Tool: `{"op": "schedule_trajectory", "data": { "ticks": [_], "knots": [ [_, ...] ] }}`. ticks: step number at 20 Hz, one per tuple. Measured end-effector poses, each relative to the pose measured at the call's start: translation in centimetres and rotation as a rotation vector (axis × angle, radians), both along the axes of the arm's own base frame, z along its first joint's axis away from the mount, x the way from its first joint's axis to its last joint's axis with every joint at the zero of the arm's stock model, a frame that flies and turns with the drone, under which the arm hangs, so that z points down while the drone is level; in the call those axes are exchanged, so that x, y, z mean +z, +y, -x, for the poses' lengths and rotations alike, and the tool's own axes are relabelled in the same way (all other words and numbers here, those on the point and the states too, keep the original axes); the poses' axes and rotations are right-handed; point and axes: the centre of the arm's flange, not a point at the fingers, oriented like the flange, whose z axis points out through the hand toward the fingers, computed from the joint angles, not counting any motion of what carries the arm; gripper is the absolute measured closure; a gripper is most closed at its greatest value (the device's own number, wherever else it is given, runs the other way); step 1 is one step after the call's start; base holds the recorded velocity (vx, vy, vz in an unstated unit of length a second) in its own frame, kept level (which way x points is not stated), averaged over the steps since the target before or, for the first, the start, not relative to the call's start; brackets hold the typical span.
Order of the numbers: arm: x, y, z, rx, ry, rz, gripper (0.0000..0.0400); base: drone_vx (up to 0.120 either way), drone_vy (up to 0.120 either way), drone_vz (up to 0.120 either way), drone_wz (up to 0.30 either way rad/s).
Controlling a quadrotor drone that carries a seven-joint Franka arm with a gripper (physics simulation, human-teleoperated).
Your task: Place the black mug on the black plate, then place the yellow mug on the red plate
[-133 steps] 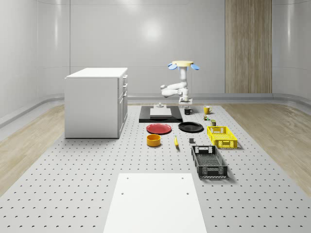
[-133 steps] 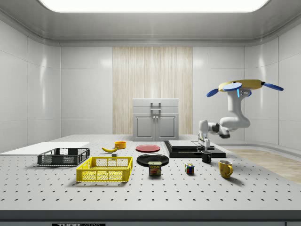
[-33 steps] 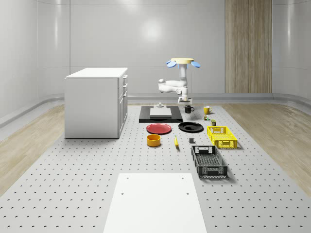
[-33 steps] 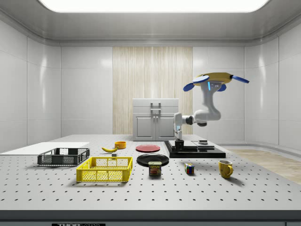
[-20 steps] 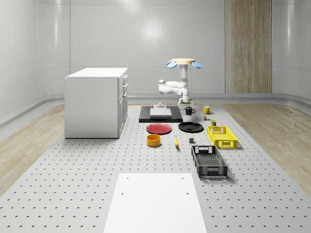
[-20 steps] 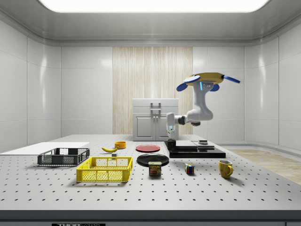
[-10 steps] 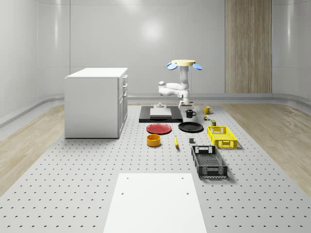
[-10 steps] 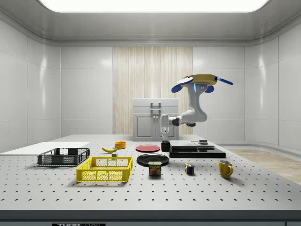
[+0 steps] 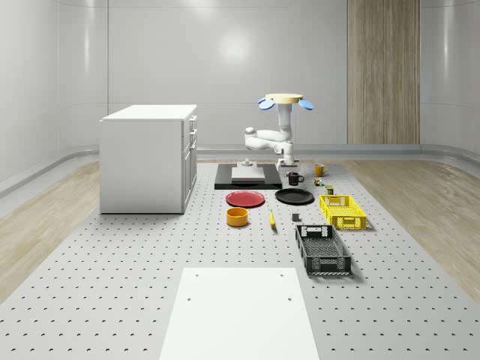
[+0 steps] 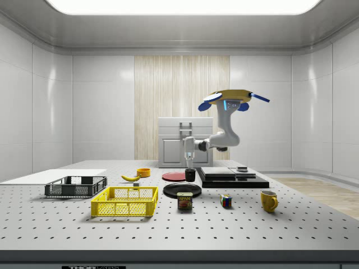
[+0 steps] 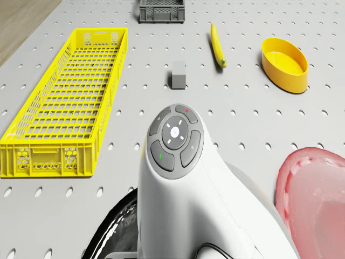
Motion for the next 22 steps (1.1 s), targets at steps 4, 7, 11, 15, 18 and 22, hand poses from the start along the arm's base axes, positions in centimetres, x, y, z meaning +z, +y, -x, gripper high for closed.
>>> {"op": "schedule_trajectory", "data": {
  "ticks": [4,7,11,15,18,22],
  "knots": [
    [0.0,0.0,0.0,0.0,0.0,0.0,0.029,0.11,0.0,0.0,0.0],
    [0.7,0.0,0.0,0.0,0.0,0.0,0.029,0.0,0.0,0.0,0.0],
    [2.2,0.0,0.0,0.0,0.0,0.0,0.029,0.0,0.0,0.0,0.0],
    [3.9,0.0,0.0,0.0,0.0,0.0,0.029,0.0,0.0,0.0,0.0],
    [5.1,0.0,0.0,0.0,0.0,0.0,0.029,0.0,0.0,0.0,0.0],
    [6.9,0.0,0.0,0.0,0.0,0.0,0.029,0.0,0.0,0.0,0.0]
  ]
}}
